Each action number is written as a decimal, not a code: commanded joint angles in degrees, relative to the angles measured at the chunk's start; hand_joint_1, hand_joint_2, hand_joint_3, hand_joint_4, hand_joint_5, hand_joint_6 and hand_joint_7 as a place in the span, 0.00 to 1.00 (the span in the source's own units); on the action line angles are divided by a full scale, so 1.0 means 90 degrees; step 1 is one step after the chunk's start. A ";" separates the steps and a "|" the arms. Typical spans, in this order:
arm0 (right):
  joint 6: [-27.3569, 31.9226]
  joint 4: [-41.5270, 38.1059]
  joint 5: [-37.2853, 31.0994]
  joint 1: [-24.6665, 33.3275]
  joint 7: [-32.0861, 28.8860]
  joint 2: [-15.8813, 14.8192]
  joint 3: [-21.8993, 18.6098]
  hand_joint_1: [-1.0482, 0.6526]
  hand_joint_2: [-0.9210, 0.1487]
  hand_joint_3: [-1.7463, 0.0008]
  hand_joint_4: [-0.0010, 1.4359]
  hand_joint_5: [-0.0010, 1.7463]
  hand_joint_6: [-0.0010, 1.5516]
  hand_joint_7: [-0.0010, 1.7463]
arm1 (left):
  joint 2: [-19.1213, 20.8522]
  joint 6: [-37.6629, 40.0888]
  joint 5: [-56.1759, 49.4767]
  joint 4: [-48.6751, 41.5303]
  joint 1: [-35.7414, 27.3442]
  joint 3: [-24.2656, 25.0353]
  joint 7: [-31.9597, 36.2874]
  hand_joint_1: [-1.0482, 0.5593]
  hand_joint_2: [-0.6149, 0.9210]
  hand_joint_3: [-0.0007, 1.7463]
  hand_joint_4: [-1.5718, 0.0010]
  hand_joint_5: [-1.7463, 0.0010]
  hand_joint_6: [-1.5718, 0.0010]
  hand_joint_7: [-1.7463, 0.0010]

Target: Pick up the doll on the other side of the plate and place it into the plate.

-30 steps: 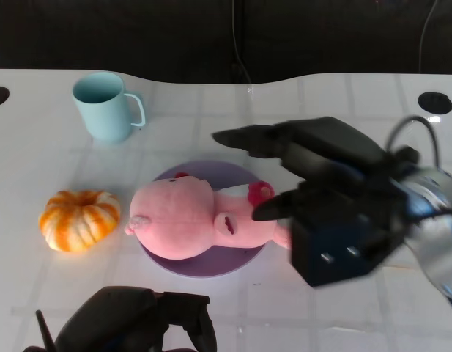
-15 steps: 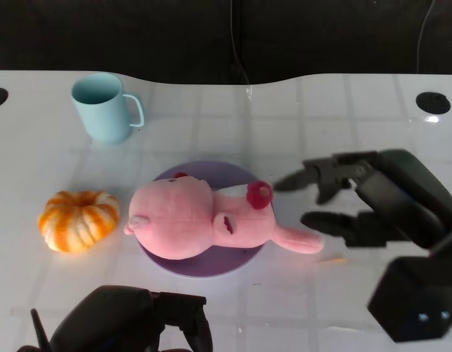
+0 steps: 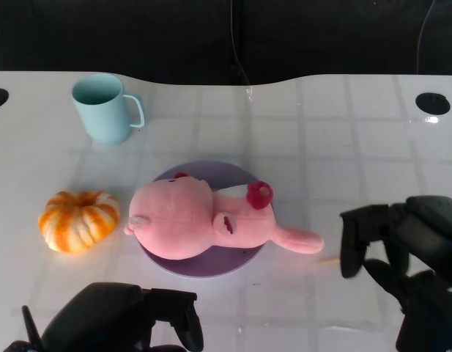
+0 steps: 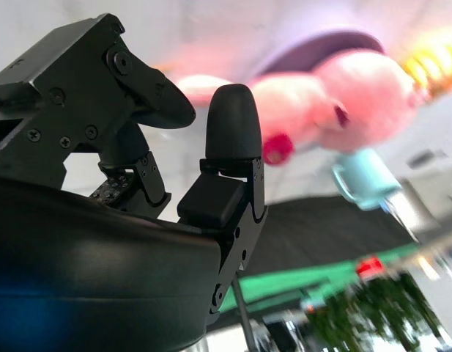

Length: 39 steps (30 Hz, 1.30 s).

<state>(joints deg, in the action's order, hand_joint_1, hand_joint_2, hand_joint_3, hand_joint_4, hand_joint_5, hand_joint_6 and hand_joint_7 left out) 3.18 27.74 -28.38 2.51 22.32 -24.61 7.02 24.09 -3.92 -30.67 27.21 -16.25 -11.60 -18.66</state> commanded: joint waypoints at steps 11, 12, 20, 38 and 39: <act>-0.0094 -0.0429 -0.0369 0.0411 -0.0760 0.0212 0.0142 0.62 0.54 0.32 0.64 1.00 0.53 0.84 | 0.0191 -0.0146 0.0321 -0.0340 0.0147 0.0198 0.0005 0.46 1.00 0.20 0.58 0.10 0.55 0.38; -0.0082 -0.0499 -0.0383 0.0399 -0.0765 0.0215 0.0157 0.62 0.54 0.32 0.64 1.00 0.53 0.84 | 0.0200 -0.0145 0.0295 -0.0341 0.0142 0.0194 0.0008 0.47 1.00 0.20 0.58 0.10 0.55 0.38; -0.0138 -0.1006 -0.0396 0.0285 -0.0726 0.0144 0.0243 0.61 0.52 0.35 0.61 1.00 0.52 0.82 | 0.0150 -0.0146 0.0152 -0.0379 0.0139 0.0102 0.0055 0.46 1.00 0.20 0.60 0.10 0.56 0.38; -0.0277 -0.1229 -0.0543 0.0207 -0.0710 0.0076 0.0308 0.61 0.44 0.44 0.58 1.00 0.54 0.77 | 0.0088 -0.0328 0.0193 -0.0564 0.0196 0.0077 0.0171 0.47 1.00 0.20 0.59 0.10 0.56 0.37; -0.0270 -0.1220 -0.0554 0.0207 -0.0701 0.0073 0.0312 0.61 0.44 0.44 0.58 1.00 0.54 0.77 | 0.0092 -0.0325 0.0185 -0.0561 0.0193 0.0075 0.0167 0.47 1.00 0.20 0.59 0.10 0.56 0.37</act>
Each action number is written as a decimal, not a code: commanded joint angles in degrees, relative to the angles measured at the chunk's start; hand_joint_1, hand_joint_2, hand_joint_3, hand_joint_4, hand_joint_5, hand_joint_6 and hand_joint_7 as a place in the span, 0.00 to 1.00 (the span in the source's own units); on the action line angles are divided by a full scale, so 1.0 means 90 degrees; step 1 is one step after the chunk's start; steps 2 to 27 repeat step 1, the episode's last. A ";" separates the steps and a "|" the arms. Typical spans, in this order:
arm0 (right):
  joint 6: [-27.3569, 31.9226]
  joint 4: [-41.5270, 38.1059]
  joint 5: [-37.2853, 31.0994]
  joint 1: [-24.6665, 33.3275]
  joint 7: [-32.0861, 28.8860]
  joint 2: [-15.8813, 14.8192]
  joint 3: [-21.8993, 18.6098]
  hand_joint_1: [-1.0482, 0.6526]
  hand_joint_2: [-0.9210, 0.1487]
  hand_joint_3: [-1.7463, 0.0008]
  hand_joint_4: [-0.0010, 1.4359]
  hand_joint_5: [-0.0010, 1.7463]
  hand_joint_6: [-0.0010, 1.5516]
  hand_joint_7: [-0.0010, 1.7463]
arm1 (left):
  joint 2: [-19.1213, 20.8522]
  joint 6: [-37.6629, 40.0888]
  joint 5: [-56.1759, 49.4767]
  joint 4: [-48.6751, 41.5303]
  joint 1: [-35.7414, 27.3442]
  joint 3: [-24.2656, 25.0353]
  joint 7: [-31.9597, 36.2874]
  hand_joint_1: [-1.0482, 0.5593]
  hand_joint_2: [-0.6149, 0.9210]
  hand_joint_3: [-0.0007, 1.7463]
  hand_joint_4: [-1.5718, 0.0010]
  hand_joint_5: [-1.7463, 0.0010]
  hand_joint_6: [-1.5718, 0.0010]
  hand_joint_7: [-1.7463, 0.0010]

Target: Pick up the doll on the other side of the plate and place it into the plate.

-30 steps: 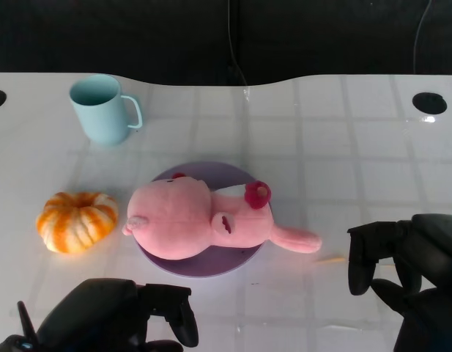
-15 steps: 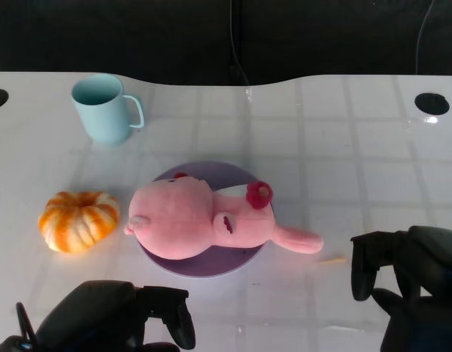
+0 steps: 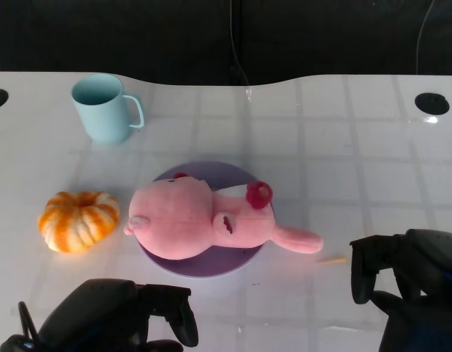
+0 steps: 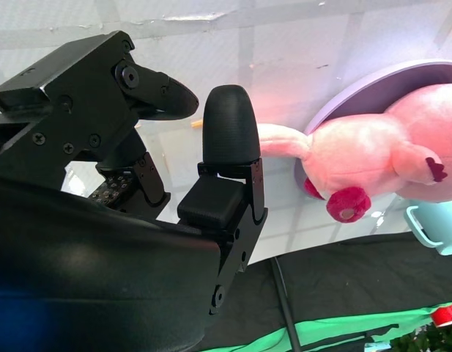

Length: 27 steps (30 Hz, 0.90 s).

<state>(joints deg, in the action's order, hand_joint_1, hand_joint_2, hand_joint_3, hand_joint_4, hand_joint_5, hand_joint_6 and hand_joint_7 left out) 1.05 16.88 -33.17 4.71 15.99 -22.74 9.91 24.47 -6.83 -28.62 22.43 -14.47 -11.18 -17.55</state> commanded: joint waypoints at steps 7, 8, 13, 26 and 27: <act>-0.0024 -0.0006 -0.0029 -0.0036 0.0006 -0.0134 -0.0006 0.61 0.44 0.44 0.59 1.00 0.54 0.77 | 0.0053 -0.0012 -0.0045 -0.0036 -0.0006 0.0026 0.0048 0.47 1.00 0.20 0.59 0.10 0.56 0.37; -0.0024 -0.0006 -0.0029 -0.0036 0.0006 -0.0134 -0.0006 0.61 0.44 0.44 0.59 1.00 0.54 0.77 | 0.0053 -0.0012 -0.0045 -0.0036 -0.0006 0.0026 0.0048 0.47 1.00 0.20 0.59 0.10 0.56 0.37; -0.0024 -0.0006 -0.0029 -0.0036 0.0006 -0.0134 -0.0006 0.61 0.44 0.44 0.59 1.00 0.54 0.77 | 0.0053 -0.0012 -0.0045 -0.0036 -0.0006 0.0026 0.0048 0.47 1.00 0.20 0.59 0.10 0.56 0.37; -0.0024 -0.0006 -0.0029 -0.0036 0.0006 -0.0134 -0.0006 0.61 0.44 0.44 0.59 1.00 0.54 0.77 | 0.0053 -0.0012 -0.0045 -0.0036 -0.0006 0.0026 0.0048 0.47 1.00 0.20 0.59 0.10 0.56 0.37; -0.0024 -0.0006 -0.0029 -0.0036 0.0006 -0.0134 -0.0006 0.61 0.44 0.44 0.59 1.00 0.54 0.77 | 0.0053 -0.0012 -0.0045 -0.0036 -0.0006 0.0026 0.0048 0.47 1.00 0.20 0.59 0.10 0.56 0.37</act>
